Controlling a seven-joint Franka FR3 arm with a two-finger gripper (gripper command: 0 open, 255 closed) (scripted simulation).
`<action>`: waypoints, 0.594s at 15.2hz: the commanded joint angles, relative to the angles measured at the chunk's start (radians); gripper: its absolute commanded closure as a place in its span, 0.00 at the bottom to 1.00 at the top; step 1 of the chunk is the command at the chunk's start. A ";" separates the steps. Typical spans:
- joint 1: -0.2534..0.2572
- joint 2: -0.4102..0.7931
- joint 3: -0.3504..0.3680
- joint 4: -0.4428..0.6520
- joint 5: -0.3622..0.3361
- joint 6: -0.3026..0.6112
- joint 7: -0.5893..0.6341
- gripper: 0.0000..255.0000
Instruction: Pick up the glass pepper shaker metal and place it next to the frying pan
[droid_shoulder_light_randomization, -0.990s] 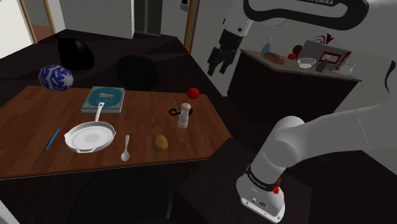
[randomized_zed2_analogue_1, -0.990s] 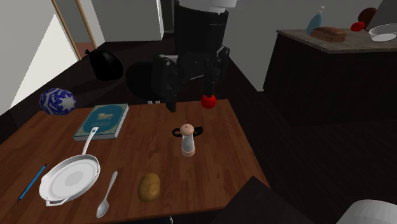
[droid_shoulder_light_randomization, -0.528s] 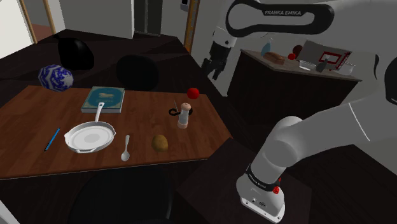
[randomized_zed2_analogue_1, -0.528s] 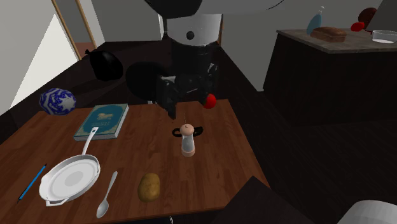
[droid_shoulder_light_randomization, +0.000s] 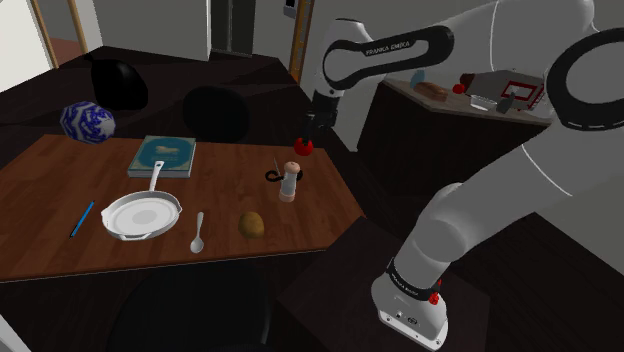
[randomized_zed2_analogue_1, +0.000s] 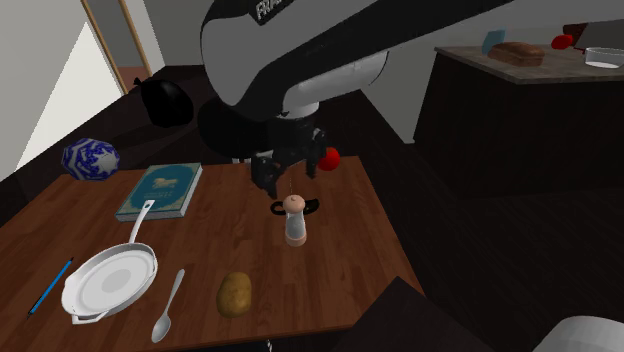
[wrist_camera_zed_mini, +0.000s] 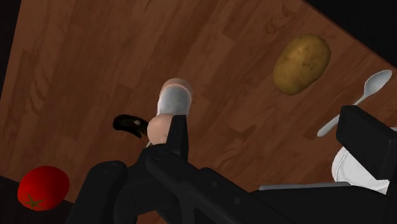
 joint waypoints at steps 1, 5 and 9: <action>-0.008 0.074 -0.007 0.018 -0.015 0.050 -0.008 0.00; -0.021 0.218 -0.019 0.057 -0.044 0.144 -0.016 0.00; -0.034 0.368 -0.031 0.116 -0.072 0.223 -0.020 0.00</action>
